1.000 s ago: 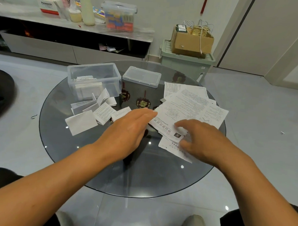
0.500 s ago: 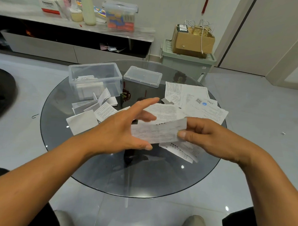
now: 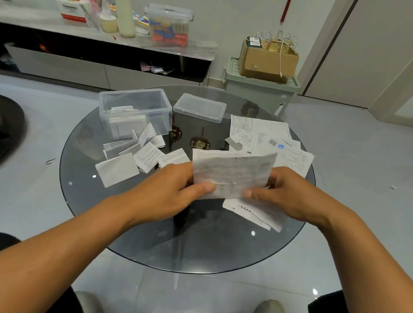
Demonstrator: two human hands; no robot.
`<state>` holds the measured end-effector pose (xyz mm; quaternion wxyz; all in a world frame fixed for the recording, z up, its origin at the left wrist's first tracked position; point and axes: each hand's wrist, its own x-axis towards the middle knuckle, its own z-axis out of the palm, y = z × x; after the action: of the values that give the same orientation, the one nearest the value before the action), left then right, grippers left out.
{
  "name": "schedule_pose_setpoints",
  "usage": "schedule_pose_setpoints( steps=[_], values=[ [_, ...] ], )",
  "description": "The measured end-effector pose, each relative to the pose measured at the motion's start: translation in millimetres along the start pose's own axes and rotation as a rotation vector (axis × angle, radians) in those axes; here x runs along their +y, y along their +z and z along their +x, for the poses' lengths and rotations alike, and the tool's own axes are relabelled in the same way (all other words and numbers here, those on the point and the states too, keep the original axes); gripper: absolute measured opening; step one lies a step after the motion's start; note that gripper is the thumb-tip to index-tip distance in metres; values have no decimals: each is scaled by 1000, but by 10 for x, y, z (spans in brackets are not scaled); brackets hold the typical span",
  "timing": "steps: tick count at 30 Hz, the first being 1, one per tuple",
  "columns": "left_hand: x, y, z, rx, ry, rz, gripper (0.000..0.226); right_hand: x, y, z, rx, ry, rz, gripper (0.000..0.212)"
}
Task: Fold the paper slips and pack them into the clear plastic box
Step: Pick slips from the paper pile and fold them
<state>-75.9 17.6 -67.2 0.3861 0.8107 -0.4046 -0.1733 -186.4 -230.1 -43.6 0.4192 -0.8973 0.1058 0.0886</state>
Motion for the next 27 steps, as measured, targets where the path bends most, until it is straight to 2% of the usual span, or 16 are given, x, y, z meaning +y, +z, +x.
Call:
schedule_pose_setpoints(
  steps=[3, 6, 8, 10, 12, 14, 16, 18, 21, 24, 27],
  values=[
    [9, 74, 4, 38, -26, -19, 61, -53, 53, 42, 62, 19, 105, 18],
    [-32, 87, 63, 88, -64, -83, 88, -109, 193, 85, 130, 44, 149, 24],
    [-56, 95, 95, 137, -84, -44, 108, -98, 292, 131, 206, 85, 67, 46],
    [-55, 106, 102, 188, -78, 65, 118, -108, 361, 158, 254, 146, -47, 72],
    [-77, 110, 106, 242, -19, 327, 110, -121, 383, 167, 320, 181, -120, 86],
    [-133, 105, 120, 217, 105, 574, 82, -121, 365, 159, 398, 204, -142, 89],
    [-161, 110, 138, 128, 210, 616, 48, -128, 313, 150, 419, 227, -86, 83],
    [-175, 137, 138, 74, 236, 593, 32, -126, 256, 161, 398, 246, -5, 77],
    [-175, 133, 145, 74, 224, 566, 29, -164, 253, 184, 415, 227, 139, 69],
    [-153, 110, 156, 75, 207, 520, 29, -213, 299, 187, 466, 110, 241, 55],
    [-141, 112, 140, 97, 99, 416, 44, -273, 353, 160, 414, -30, 234, 31]
  ],
)
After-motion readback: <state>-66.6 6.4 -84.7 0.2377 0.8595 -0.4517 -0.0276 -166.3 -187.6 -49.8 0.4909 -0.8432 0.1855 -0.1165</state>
